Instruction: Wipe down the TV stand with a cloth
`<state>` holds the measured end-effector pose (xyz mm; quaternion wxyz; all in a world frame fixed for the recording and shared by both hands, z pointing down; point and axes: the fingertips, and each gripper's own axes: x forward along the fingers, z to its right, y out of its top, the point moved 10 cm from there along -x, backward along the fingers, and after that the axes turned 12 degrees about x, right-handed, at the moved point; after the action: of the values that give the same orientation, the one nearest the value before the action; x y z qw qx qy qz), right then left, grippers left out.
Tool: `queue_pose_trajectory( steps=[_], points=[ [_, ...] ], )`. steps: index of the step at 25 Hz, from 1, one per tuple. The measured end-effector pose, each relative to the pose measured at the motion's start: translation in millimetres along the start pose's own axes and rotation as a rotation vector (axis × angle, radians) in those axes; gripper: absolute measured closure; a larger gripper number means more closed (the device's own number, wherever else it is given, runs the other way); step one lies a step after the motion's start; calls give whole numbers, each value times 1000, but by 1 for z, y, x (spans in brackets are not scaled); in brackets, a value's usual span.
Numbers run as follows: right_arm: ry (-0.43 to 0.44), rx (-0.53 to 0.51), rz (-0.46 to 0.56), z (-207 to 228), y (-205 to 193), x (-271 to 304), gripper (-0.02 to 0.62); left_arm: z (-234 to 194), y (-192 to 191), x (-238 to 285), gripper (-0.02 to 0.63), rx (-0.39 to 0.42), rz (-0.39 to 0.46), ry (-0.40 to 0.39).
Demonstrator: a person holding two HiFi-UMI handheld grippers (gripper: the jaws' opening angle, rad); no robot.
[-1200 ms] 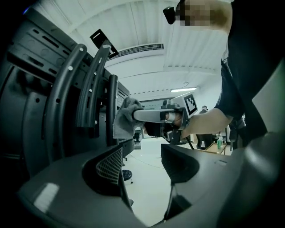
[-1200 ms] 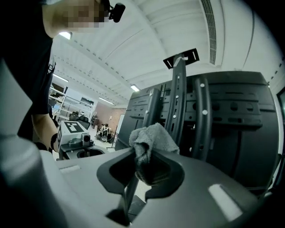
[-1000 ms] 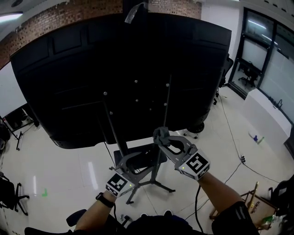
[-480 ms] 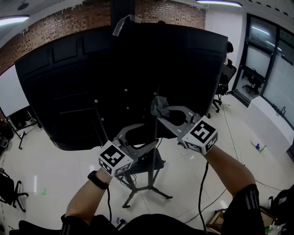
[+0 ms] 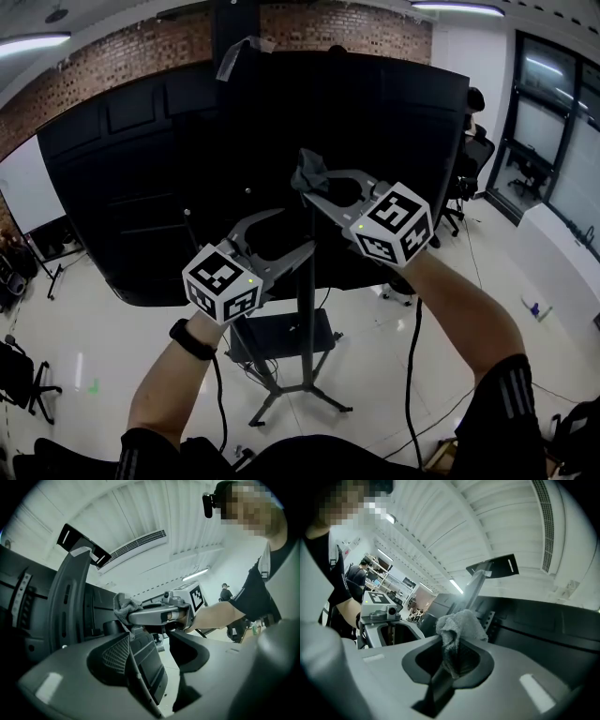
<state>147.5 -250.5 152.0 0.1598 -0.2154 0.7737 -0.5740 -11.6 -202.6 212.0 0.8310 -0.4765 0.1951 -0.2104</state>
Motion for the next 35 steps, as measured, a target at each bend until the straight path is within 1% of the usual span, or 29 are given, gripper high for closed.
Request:
queue_pose_trajectory(
  steps=[5,9,13,17,22,26,30,35],
  points=[
    [70,98,48,16,-5,8,546,-4,-10,2,318,-23,-23,39],
    [103,129,71,21,-12,5,546,1,-27,0,318,-73,-31,63],
    [107,157,57,22,-34,1,546,10,-44,2,318,-93,-50,67],
    [110,214,61,25,-59,-1,546,15,-60,5,319,-131,-59,71],
    [111,217,-2,15,-91,0,546,23,-76,3,319,-148,-81,80],
    [123,248,-41,3,-118,1,546,33,-86,0,319,-161,-91,84],
    [120,288,-31,-4,-137,0,546,41,-99,-7,319,-179,-111,99],
    [109,285,-34,-15,-154,3,546,50,-120,-14,319,-222,-132,107]
  ],
)
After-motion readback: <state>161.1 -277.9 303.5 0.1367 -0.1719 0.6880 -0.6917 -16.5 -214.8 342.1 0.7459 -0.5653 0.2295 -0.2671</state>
